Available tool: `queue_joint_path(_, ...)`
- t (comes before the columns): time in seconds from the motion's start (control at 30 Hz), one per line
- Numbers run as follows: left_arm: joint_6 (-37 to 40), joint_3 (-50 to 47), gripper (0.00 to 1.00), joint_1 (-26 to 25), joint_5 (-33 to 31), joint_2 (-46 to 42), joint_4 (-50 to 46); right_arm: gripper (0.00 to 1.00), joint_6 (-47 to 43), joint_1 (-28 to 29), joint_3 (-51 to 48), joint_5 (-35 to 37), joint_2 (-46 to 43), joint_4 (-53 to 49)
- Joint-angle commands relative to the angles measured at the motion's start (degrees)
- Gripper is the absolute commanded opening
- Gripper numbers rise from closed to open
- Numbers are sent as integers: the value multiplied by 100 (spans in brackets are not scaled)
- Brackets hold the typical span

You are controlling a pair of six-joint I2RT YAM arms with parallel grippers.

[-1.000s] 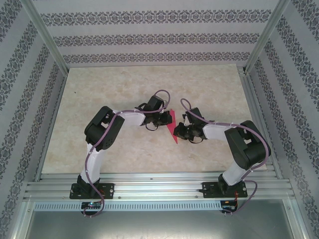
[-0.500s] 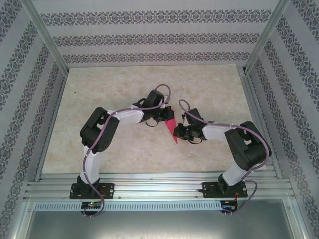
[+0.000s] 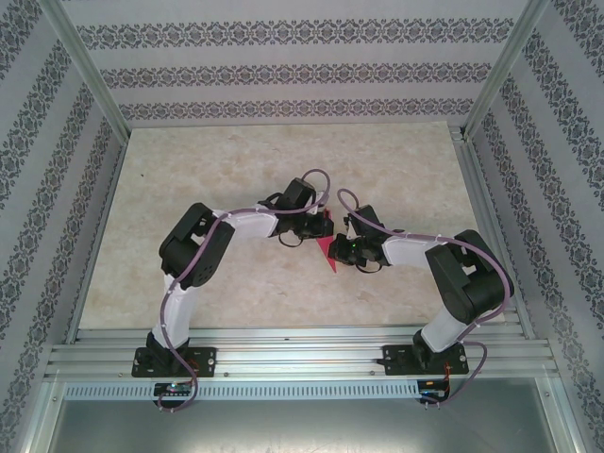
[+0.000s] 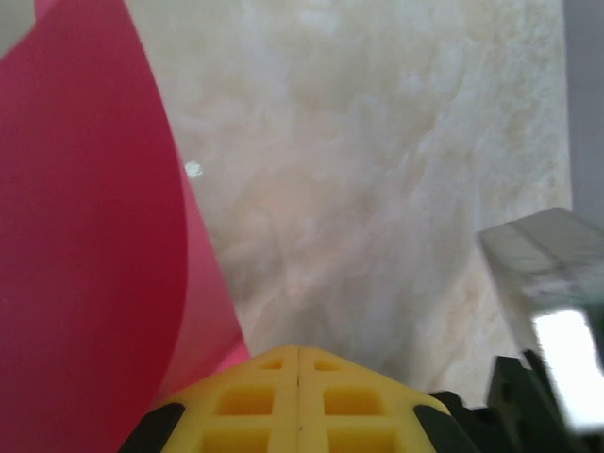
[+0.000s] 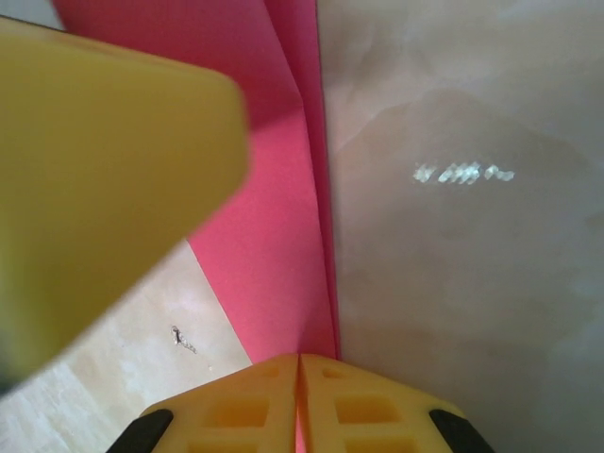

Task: Fold a paper plane with a square sheet of paper (fold left side to right side)
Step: Fold the wing for the fifth time at the center of the table.

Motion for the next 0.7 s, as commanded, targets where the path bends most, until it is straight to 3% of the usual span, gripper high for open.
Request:
queue_joint_path(0.0,169,189,5,-50,35,206,48,10,-200,70,-202,626,251,-995)
queue_joint_path(0.33,515,575,8,-7,-710,603,-292,10,-196,228,-184,802,252,-1206)
queue_joint_path(0.67,719,1030,9,274,-893,870,-467,10,-205,257,-211,865,283,-1285)
